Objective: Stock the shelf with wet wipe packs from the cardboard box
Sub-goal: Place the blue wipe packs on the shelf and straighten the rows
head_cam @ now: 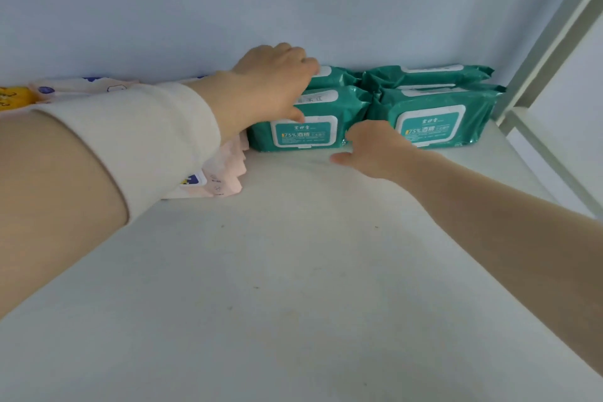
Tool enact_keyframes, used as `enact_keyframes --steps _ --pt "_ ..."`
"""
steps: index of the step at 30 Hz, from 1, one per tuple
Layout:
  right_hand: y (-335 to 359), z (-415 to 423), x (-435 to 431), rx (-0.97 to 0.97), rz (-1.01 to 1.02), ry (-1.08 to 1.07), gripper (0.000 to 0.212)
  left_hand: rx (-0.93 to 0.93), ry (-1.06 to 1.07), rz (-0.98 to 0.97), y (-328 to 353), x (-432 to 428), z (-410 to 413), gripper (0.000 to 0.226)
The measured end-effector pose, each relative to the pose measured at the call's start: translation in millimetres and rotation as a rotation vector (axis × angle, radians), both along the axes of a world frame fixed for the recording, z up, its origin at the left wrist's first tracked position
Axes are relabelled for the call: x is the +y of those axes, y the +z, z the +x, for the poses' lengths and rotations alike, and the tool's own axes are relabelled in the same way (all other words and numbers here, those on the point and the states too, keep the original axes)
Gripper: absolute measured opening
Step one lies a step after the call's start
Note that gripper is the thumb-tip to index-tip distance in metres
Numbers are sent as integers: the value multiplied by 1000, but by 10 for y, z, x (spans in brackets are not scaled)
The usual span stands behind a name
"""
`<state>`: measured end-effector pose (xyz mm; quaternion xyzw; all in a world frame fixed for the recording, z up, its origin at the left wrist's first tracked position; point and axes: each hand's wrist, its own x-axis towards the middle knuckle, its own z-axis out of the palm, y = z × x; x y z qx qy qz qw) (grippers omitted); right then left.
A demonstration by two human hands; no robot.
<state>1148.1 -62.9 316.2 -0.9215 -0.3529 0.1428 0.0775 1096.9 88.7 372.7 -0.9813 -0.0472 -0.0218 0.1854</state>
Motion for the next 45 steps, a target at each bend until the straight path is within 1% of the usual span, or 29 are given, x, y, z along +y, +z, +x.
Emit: enact_keyframes --steps 2,3,5,7,9,11,13,14,16,18,19,20,21,23,24,25,28,30,32,34,40,45 --pt "126 -6 -225 -24 -155 109 54 -50 -143 7 59 -277 -3 56" --pt "173 9 -357 -32 -213 126 55 -42 -195 2 65 -419 -5 49" --pt "234 86 -636 -57 -344 118 54 60 -225 -19 19 -691 1 41" --pt "267 181 -904 -112 -472 82 53 268 -146 -33 -74 -932 30 42" --pt "279 281 -1130 -162 -557 35 53 470 -22 -38 -178 -1115 73 48" --pt "277 379 -1312 -180 -599 -16 54 565 41 -33 -251 -1229 121 53" --pt "256 468 -1451 -164 -618 -78 55 557 31 -15 -261 -1285 178 53" --pt "244 504 -1500 -157 -625 -105 55 524 12 -8 -250 -1295 217 51" --pt "212 568 -1559 -153 -622 -151 54 378 -45 -21 -216 -1280 320 43" --pt "161 644 -1577 -157 -569 -192 53 139 -107 -101 -170 -1228 431 32" --pt "128 684 -1572 -164 -515 -208 53 23 -128 -166 -153 -1195 481 31" --pt "82 729 -1557 -179 -441 -223 54 -78 -148 -219 -150 -1153 533 36" --pt "29 782 -1532 -193 -342 -242 57 -139 -157 -243 -161 -1103 590 47" --pt "-90 890 -1451 -168 -73 -287 67 -123 -115 -227 -206 -1011 693 76" --pt "-150 943 -1396 -124 73 -315 72 -88 -86 -214 -236 -973 746 86" --pt "-204 993 -1336 -77 204 -350 75 -63 -69 -204 -270 -940 802 91" --pt "-348 1098 -1175 15 494 -516 73 -77 -76 -233 -343 -842 937 91" --pt "-425 1142 -1109 46 635 -611 70 -90 -85 -257 -378 -787 983 92" --pt "-477 1173 -1075 45 683 -647 66 -101 -92 -283 -406 -747 1015 91" --pt "-488 1195 -1069 44 680 -663 65 -110 -93 -306 -414 -730 1035 91" --pt "-440 1178 -1119 116 699 -626 72 -67 -98 -316 -390 -726 986 91" --pt "-556 1211 -1058 109 732 -650 68 -101 -88 -399 -446 -707 1042 88"
